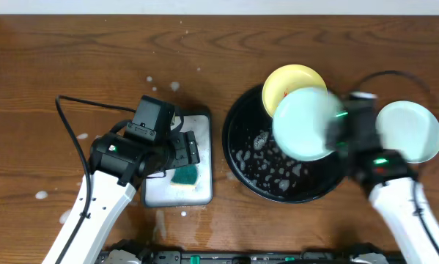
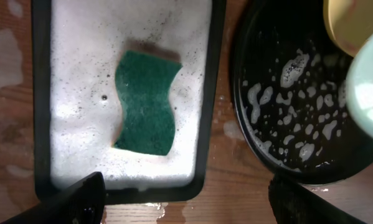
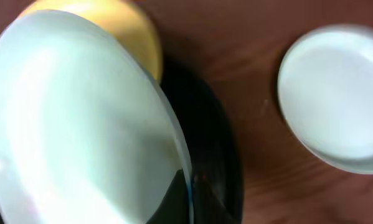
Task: Clean dirty plates on tray and stack at the side
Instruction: 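Stack the pale green plate onto the green plate at right side, then grasp the yellow plate rim with right gripper and pull it centered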
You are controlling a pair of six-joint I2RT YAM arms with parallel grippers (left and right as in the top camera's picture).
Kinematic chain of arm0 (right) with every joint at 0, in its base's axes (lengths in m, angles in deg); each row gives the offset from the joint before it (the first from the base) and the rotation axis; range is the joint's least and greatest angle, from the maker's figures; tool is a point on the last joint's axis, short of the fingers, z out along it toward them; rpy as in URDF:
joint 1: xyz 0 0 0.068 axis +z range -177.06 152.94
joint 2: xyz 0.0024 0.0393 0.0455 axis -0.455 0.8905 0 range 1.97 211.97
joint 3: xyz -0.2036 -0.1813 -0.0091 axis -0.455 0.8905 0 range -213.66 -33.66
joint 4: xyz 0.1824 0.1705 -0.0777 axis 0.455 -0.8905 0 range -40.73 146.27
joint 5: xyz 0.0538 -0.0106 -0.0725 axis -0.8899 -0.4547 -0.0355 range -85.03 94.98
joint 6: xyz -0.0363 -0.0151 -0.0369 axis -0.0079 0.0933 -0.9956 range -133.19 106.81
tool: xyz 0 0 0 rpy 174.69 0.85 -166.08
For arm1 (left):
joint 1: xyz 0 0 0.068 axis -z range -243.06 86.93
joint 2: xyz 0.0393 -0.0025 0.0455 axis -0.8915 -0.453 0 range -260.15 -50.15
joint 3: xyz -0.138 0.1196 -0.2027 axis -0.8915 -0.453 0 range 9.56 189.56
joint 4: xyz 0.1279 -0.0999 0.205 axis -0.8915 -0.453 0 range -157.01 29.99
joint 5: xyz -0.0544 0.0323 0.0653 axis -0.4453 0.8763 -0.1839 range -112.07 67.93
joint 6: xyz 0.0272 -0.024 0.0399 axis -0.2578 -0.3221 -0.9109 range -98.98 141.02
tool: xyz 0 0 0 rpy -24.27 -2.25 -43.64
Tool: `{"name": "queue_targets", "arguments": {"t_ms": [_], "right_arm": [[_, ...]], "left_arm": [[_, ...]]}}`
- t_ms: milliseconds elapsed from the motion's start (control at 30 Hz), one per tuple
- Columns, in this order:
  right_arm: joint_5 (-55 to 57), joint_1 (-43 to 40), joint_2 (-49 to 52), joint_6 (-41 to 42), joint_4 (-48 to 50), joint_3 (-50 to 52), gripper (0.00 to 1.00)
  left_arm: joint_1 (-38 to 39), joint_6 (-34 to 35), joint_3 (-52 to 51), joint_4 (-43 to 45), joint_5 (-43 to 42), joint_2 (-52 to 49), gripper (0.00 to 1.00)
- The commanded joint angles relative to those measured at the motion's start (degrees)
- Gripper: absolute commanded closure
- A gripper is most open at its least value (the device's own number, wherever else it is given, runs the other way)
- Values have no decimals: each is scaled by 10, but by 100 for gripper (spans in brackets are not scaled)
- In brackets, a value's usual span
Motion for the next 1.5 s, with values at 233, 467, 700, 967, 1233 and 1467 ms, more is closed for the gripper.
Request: {"name": "queue_targets", "arguments": {"t_ms": [233, 467, 700, 967, 1233, 1467], "right_arm": [[-295, -464, 78, 74, 63, -9, 99], [-257, -553, 176, 117, 122, -9, 99], [-342, -553, 208, 9, 236, -13, 53], [-492, -396, 193, -36, 248, -48, 45], [-306, -161, 266, -229, 297, -48, 32], [-223, -115, 377, -238, 386, -48, 34]], "left_arm": [[-2, -7, 0, -2, -3, 0, 16], [-2, -7, 0, -2, -3, 0, 16], [-2, -7, 0, -2, -3, 0, 16], [-2, -7, 0, -2, -3, 0, 16], [-2, -7, 0, -2, -3, 0, 16], [-2, -7, 0, -2, -3, 0, 16]]}}
